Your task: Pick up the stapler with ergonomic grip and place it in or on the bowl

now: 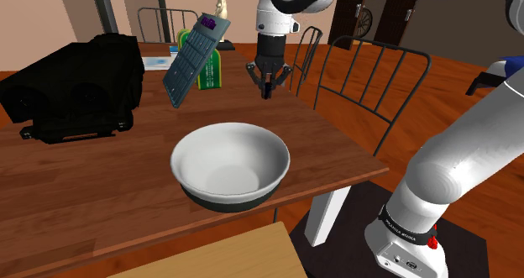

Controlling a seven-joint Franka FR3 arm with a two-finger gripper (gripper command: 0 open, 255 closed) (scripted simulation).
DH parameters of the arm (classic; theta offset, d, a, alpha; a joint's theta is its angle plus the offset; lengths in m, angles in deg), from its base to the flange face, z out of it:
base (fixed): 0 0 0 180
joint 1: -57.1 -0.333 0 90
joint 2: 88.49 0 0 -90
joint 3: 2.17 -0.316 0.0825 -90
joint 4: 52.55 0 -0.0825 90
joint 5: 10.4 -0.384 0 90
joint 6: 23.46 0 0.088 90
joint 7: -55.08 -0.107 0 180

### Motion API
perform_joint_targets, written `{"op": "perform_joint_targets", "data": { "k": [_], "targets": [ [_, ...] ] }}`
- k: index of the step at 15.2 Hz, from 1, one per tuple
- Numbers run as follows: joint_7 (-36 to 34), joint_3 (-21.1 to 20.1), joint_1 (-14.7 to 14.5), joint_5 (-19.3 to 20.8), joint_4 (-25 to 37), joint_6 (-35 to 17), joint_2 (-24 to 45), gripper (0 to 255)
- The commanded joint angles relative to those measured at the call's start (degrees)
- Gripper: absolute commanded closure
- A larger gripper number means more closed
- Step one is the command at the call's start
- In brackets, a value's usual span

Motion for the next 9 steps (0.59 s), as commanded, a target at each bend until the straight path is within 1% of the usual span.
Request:
{"op": "perform_joint_targets", "data": {
  "k": [1,9],
  "targets": [
    [0.01,0.13,0.07,0.09,1.72,1.7,0.05,255],
    [-0.25,0.37,0.28,0.43,8.49,7.85,0.7,255]
  ]
}}
